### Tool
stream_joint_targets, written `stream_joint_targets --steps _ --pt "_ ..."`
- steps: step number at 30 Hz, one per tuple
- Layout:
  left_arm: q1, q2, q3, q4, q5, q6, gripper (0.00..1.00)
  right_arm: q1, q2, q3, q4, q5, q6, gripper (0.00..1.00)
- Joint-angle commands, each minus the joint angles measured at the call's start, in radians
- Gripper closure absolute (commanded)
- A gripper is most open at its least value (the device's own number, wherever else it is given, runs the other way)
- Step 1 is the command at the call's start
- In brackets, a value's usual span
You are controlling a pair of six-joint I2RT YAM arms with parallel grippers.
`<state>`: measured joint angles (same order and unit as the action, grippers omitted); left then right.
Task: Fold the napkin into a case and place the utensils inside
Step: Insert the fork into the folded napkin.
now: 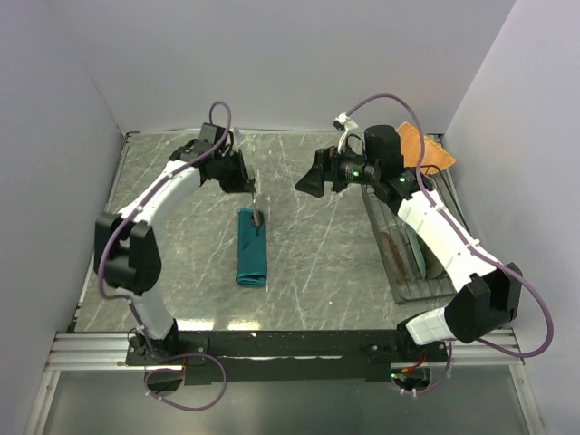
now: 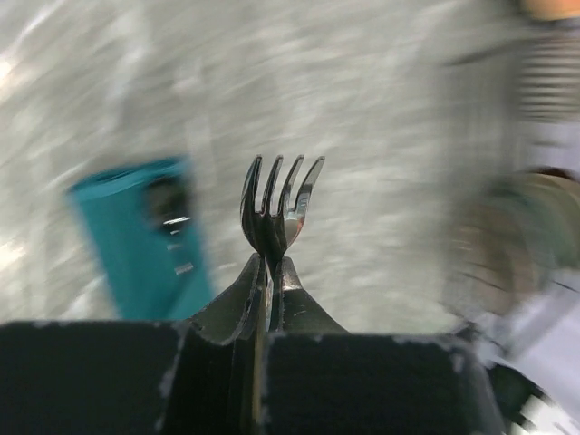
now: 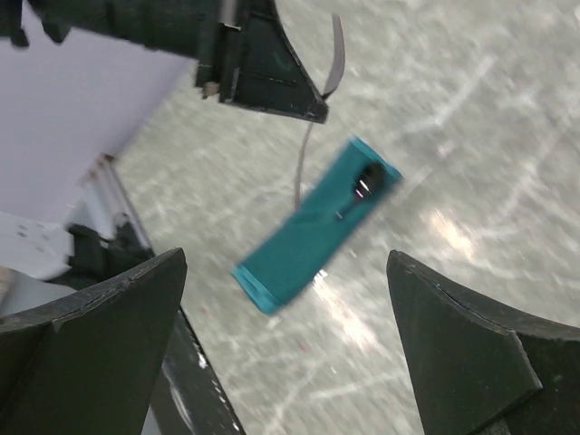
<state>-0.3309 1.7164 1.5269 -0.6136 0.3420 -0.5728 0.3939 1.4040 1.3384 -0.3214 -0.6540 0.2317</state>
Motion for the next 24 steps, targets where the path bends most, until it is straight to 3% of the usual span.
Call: stream_joint_targets --steps 1,7,24 --pt "0.016 0.08 0.033 -0.141 -0.146 0.05 0.99 -0.004 -0.045 -0.021 -0.057 0.066 -0.083 0.0" --pt "0.015 0.158 0.062 -0.153 -0.208 0.051 0.99 -0.004 -0.039 -0.028 -0.064 0.068 -0.089 0.0" --pt "0.004 0.252 0.064 -0.141 -0.215 0.044 0.99 -0.004 -0.005 -0.013 -0.059 0.036 -0.068 0.0"
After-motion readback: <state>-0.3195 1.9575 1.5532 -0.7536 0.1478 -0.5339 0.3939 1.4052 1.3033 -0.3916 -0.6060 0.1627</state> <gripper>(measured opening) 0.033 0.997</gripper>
